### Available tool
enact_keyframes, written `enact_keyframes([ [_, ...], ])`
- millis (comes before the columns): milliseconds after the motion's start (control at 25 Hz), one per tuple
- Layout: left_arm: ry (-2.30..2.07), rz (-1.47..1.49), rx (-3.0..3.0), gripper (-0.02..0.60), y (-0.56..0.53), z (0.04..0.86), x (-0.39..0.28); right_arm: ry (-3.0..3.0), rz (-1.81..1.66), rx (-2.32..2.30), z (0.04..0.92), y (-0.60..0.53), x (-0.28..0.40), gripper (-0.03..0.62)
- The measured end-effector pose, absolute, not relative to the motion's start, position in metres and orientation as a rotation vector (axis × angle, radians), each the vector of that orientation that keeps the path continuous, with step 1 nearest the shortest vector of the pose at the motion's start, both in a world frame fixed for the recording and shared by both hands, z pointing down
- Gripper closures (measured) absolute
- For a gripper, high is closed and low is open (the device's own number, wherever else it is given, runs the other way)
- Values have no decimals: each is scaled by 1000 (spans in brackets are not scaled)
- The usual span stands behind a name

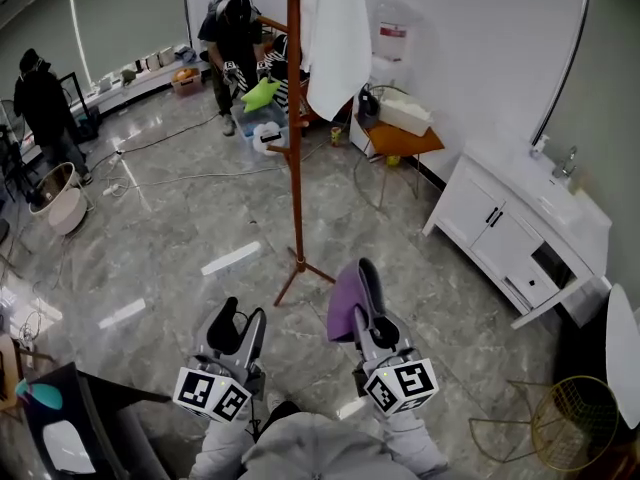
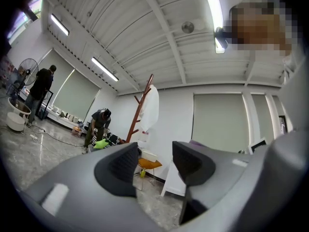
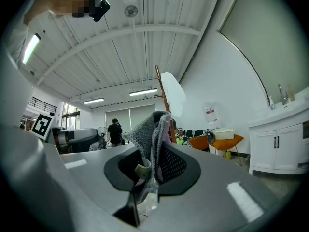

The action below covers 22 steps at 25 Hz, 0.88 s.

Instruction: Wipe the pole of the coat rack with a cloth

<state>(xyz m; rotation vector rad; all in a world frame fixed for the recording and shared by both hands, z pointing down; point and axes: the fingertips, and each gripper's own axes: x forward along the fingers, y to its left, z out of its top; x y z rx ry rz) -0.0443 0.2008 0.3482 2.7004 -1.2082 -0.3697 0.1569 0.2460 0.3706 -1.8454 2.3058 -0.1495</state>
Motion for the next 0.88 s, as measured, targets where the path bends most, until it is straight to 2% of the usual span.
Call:
enact_keyframes([
  [360, -1184, -380, 2717, 339, 148, 349, -36, 2299, -158, -1857, 373, 194, 160, 542],
  [880, -1104, -414, 2753, 339, -25, 336, -75, 2257, -80, -1902, 352, 16, 119, 542],
])
